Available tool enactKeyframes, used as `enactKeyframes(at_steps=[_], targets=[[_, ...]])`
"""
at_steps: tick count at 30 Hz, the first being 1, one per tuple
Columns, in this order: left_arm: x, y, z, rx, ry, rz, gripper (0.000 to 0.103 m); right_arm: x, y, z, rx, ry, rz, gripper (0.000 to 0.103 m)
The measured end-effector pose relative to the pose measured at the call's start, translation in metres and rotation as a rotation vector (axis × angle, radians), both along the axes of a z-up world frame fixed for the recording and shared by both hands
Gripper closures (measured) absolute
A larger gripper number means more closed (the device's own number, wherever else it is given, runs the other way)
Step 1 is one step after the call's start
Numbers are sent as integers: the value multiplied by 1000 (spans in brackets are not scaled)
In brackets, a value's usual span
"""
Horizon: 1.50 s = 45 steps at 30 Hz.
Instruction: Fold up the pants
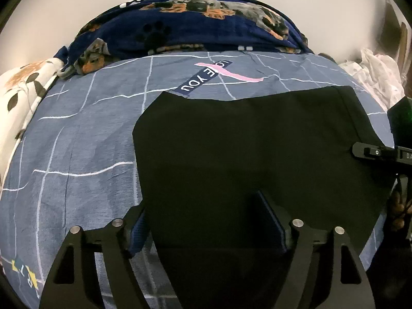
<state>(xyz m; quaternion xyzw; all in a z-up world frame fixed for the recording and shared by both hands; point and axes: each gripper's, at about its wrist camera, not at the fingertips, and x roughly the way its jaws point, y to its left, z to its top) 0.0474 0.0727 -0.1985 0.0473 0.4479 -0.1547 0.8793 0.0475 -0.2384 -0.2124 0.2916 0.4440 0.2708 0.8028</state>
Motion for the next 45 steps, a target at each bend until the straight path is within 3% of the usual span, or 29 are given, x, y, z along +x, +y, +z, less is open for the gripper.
enactKeyframes(at_steps=[13, 45], targets=[[0, 2, -2, -1, -9, 13, 20, -2, 8, 6, -72, -33, 10, 75], [2, 9, -10, -22, -15, 57, 8, 9, 5, 5, -62, 14, 26, 74]])
